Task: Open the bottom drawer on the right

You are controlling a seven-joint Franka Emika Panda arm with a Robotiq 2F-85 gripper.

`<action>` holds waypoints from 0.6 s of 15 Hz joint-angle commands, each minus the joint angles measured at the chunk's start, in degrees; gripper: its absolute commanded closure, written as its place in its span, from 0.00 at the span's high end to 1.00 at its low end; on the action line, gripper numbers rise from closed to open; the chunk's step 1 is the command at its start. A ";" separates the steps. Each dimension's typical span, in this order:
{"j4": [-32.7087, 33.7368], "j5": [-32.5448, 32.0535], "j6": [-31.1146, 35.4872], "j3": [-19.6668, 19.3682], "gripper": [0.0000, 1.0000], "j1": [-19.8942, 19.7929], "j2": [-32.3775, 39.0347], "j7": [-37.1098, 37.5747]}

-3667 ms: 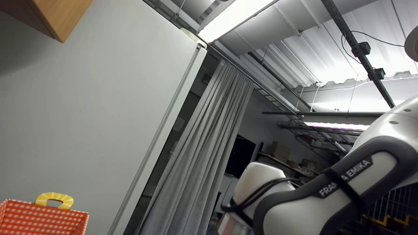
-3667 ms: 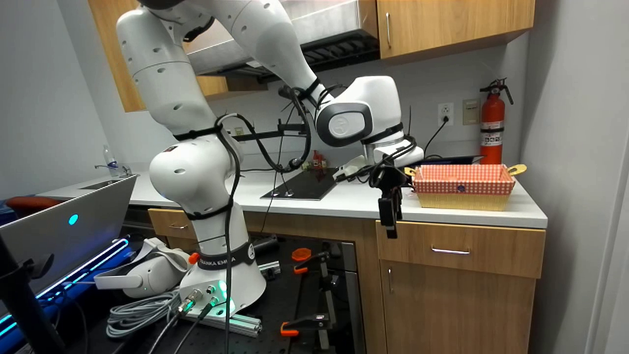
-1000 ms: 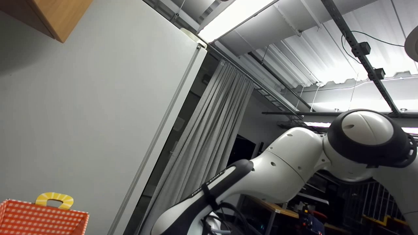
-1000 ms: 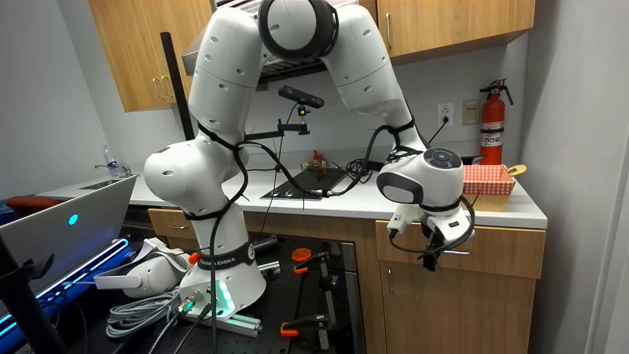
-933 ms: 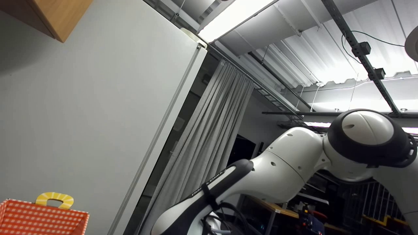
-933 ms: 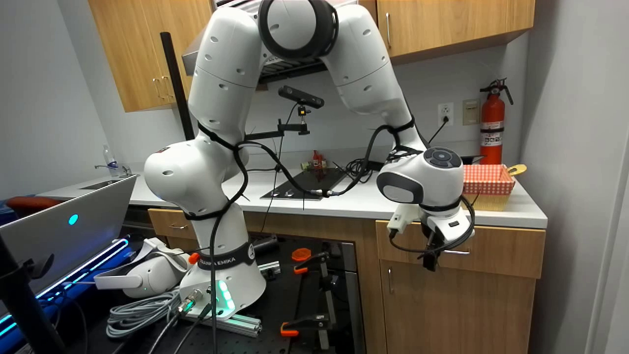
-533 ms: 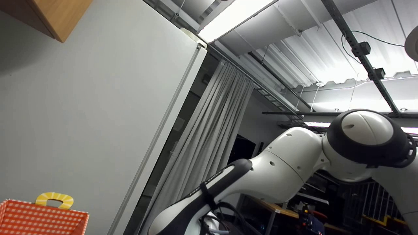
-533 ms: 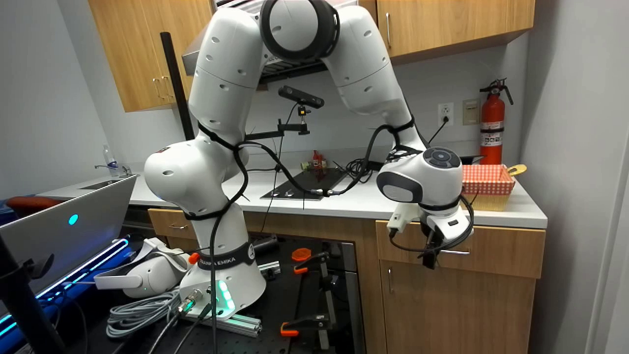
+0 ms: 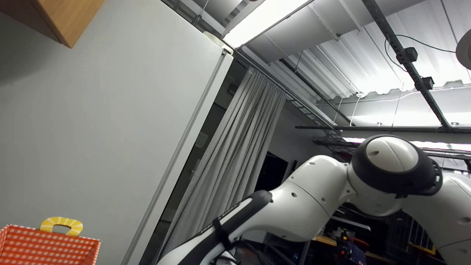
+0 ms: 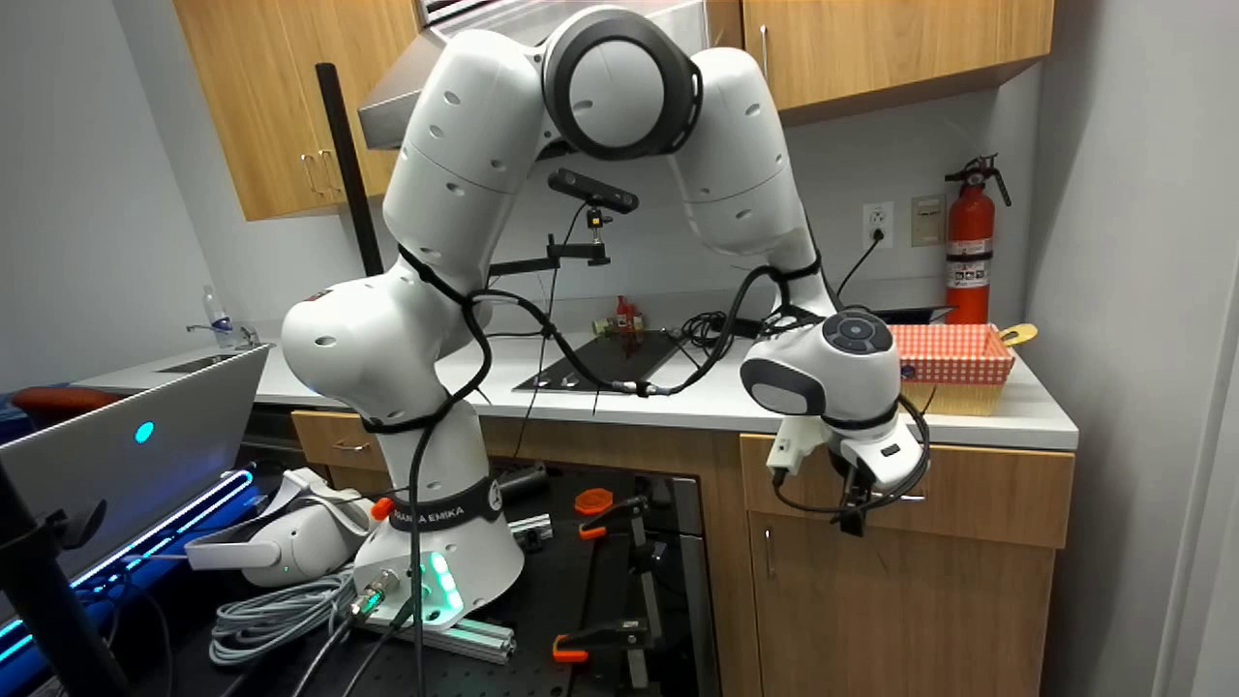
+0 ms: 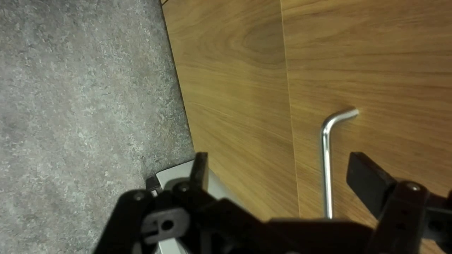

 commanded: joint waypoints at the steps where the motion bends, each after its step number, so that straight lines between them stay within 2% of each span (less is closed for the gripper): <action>1: 3.20 -0.28 4.00 2.47 1.00 -2.53 5.31 -4.14; 7: 5.87 -0.33 5.96 5.38 1.00 -4.64 9.54 -6.27; 9: 6.24 -0.56 5.61 4.89 1.00 -4.19 9.94 -6.14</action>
